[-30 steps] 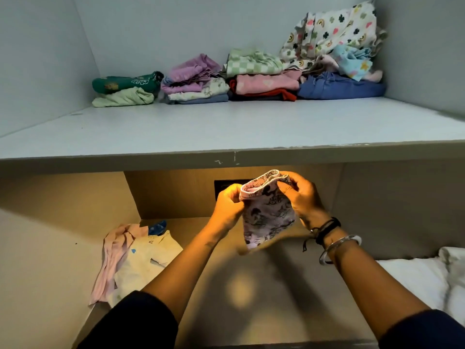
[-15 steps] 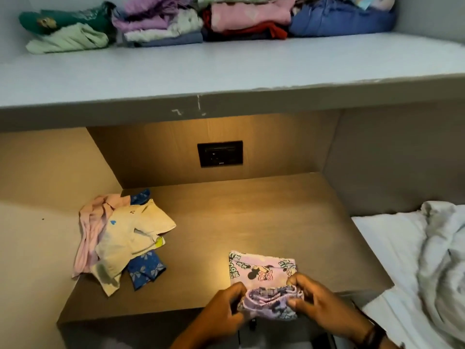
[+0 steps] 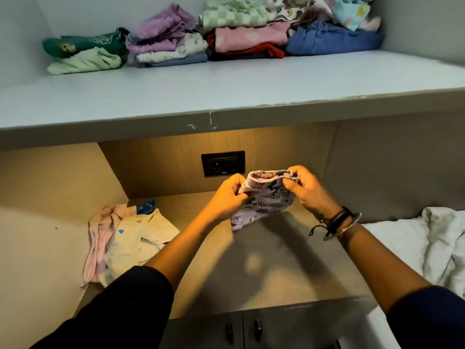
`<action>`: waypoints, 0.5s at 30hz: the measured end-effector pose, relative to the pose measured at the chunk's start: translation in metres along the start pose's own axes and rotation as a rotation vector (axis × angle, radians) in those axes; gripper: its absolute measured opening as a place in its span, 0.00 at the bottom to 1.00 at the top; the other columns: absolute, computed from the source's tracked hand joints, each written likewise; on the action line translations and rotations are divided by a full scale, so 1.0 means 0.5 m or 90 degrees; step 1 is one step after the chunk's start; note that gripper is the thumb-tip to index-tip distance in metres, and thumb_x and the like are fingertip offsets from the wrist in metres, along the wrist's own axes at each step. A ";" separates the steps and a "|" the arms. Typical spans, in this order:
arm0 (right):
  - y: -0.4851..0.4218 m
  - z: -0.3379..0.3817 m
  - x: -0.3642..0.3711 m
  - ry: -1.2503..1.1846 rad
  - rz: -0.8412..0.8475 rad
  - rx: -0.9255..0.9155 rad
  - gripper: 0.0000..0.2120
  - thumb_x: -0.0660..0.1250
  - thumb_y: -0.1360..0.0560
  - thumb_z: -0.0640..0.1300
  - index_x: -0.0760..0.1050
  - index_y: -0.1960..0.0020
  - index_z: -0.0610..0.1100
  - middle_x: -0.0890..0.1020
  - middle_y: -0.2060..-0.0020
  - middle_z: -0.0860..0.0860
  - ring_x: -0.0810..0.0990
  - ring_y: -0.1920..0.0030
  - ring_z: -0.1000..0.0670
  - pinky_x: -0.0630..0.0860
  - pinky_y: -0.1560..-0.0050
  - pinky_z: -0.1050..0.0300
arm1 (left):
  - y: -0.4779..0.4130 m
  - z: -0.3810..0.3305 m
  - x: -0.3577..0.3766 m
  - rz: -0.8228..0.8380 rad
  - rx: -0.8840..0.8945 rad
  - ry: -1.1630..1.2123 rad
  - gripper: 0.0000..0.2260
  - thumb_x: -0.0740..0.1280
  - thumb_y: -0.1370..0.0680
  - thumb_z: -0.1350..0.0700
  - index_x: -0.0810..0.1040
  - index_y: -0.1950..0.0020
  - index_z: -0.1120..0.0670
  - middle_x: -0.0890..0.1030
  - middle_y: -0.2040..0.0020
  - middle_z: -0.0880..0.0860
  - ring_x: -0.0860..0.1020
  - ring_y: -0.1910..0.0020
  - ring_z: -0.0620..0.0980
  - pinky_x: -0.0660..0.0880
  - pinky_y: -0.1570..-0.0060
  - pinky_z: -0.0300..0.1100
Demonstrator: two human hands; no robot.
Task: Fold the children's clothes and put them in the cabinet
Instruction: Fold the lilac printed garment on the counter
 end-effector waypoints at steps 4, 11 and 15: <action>0.074 -0.046 0.017 0.070 0.104 0.003 0.06 0.64 0.23 0.37 0.72 0.50 0.47 0.80 0.57 0.53 0.80 0.59 0.60 0.77 0.57 0.61 | 0.073 0.066 0.049 0.066 -0.023 0.031 0.18 0.72 0.28 0.54 0.75 0.43 0.63 0.81 0.44 0.62 0.79 0.48 0.49 0.77 0.46 0.55; 0.271 -0.234 0.081 0.003 0.244 0.199 0.12 0.65 0.23 0.48 0.72 0.41 0.48 0.81 0.43 0.50 0.81 0.44 0.52 0.78 0.42 0.49 | 0.248 0.242 0.181 0.219 -0.219 0.000 0.06 0.66 0.23 0.53 0.72 0.49 0.49 0.80 0.47 0.59 0.79 0.45 0.60 0.76 0.44 0.61; 0.247 -0.242 0.078 -0.024 0.152 0.207 0.08 0.64 0.22 0.43 0.70 0.47 0.40 0.84 0.51 0.43 0.85 0.51 0.45 0.81 0.52 0.46 | 0.254 0.226 0.183 0.129 -0.257 0.087 0.07 0.65 0.21 0.56 0.72 0.44 0.50 0.83 0.47 0.53 0.83 0.48 0.51 0.81 0.49 0.48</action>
Point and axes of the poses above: each hand's wrist, its own y-axis away from the middle knuckle, its own x-axis out of the palm, z = x × y, the point moved 6 cm from there along -y, towards the middle knuckle
